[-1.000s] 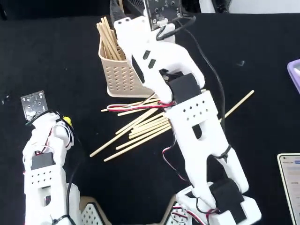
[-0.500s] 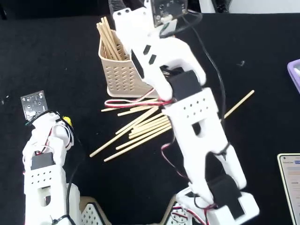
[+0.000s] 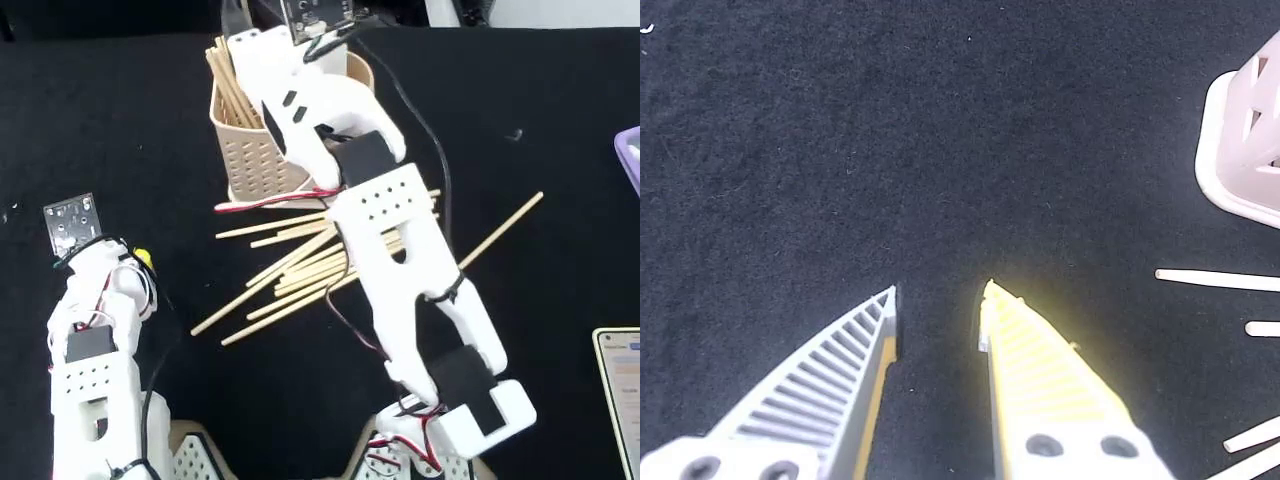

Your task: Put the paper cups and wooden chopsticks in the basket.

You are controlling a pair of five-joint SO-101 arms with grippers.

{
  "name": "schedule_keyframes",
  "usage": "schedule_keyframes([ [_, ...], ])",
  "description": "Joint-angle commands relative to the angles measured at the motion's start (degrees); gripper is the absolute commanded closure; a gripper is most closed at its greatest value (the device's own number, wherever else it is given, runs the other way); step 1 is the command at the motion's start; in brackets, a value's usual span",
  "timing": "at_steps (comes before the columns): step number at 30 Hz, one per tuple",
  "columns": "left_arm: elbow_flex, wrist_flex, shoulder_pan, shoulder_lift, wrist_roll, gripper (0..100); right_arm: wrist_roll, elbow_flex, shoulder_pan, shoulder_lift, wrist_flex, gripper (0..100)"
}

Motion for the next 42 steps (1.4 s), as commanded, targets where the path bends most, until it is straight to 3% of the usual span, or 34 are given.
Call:
schedule_keyframes([
  [1,-0.31,-0.97,-0.04,-0.88,-0.35,86,-0.53,-3.38,-0.35,-3.82,9.23,76.5],
  [8,-0.31,-0.97,-0.04,-0.88,-0.35,86,-0.18,-11.65,-0.09,-10.33,20.57,82.7],
  [14,-0.31,-0.97,-0.04,-0.88,-0.44,86,0.79,-9.8,3.43,-18.95,45.36,96.2],
  [18,-0.31,-0.97,-0.04,-0.88,-0.44,86,13.71,-0.66,7.21,-19.3,59.52,97.2],
  [20,-0.31,-0.97,-0.04,-0.88,-0.44,86,19.43,6.9,11.69,-19.38,60.66,96.9],
  [25,-0.31,-1.05,-0.04,-0.88,-0.44,86,26.9,29.32,25.67,-19.3,44.31,82.2],
  [28,-0.31,-1.05,-0.04,-0.88,-0.44,86,31.82,43.21,28.4,-19.3,29.8,75.6],
  [34,-0.31,-1.05,-0.04,-0.88,-0.44,86,32.97,63.34,25.93,-19.21,0.62,77.6],
  [39,-0.31,-1.05,-0.04,-0.88,-0.44,86,32.18,63.43,19.78,-15.25,-3.16,77.6],
  [42,-0.31,-0.97,-0.04,-0.88,-0.44,86,28.04,59.03,19.16,-9.1,-3.16,77.6],
])
